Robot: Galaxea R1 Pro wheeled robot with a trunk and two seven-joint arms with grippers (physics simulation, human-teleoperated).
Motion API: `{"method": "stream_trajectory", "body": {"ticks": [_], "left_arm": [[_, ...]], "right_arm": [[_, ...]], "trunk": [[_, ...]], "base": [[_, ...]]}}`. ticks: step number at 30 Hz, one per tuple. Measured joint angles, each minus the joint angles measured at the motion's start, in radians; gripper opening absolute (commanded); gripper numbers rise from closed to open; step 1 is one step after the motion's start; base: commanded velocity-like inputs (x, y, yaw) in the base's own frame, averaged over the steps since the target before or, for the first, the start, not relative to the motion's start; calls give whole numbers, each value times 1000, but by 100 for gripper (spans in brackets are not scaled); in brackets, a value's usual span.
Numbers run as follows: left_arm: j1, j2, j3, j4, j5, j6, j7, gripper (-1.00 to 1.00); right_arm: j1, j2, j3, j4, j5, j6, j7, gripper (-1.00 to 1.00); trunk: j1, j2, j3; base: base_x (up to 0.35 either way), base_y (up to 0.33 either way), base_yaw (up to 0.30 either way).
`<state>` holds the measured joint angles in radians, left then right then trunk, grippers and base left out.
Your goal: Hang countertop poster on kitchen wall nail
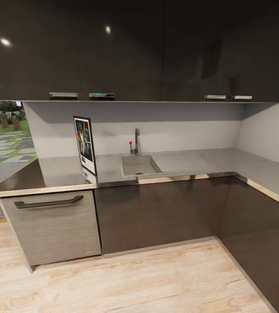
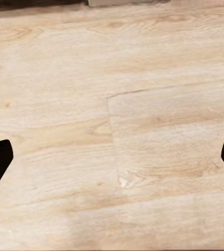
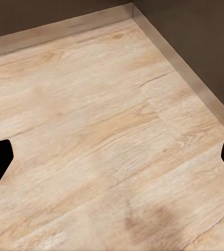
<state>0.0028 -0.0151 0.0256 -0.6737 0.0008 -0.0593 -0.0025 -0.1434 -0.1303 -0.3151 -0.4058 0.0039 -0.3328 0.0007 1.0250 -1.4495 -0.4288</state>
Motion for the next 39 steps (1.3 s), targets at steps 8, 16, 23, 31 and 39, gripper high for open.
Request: {"method": "stream_trajectory", "body": {"ticks": [8, 16, 23, 31, 39], "left_arm": [[0, 8, 190, -551, 3, 154, -4, 100], [-61, -13, 195, -868, 4, 311, 22, 100], [-423, -54, 184, -800, 1, 553, 190, 100], [-690, -74, 134, -474, -6, 575, 237, 100], [-798, -114, 67, -277, -8, 365, 360, 100]], "right_arm": [[0, 1, 1, -3, 0, -1, 0, 100], [0, 1, 1, -3, 1, -1, -1, 100], [0, 0, 1, -3, 1, -1, -1, 100], [0, 0, 1, -3, 0, -3, -1, 100], [0, -2, 1, -2, 0, -5, -2, 100]], "trunk": [[0, 0, 0], [0, 0, 0], [0, 0, 0], [0, 0, 0], [0, 0, 0]], "base": [[1, 0, 1], [0, 0, 0], [0, 0, 0], [0, 0, 0], [74, -34, 0]]}}
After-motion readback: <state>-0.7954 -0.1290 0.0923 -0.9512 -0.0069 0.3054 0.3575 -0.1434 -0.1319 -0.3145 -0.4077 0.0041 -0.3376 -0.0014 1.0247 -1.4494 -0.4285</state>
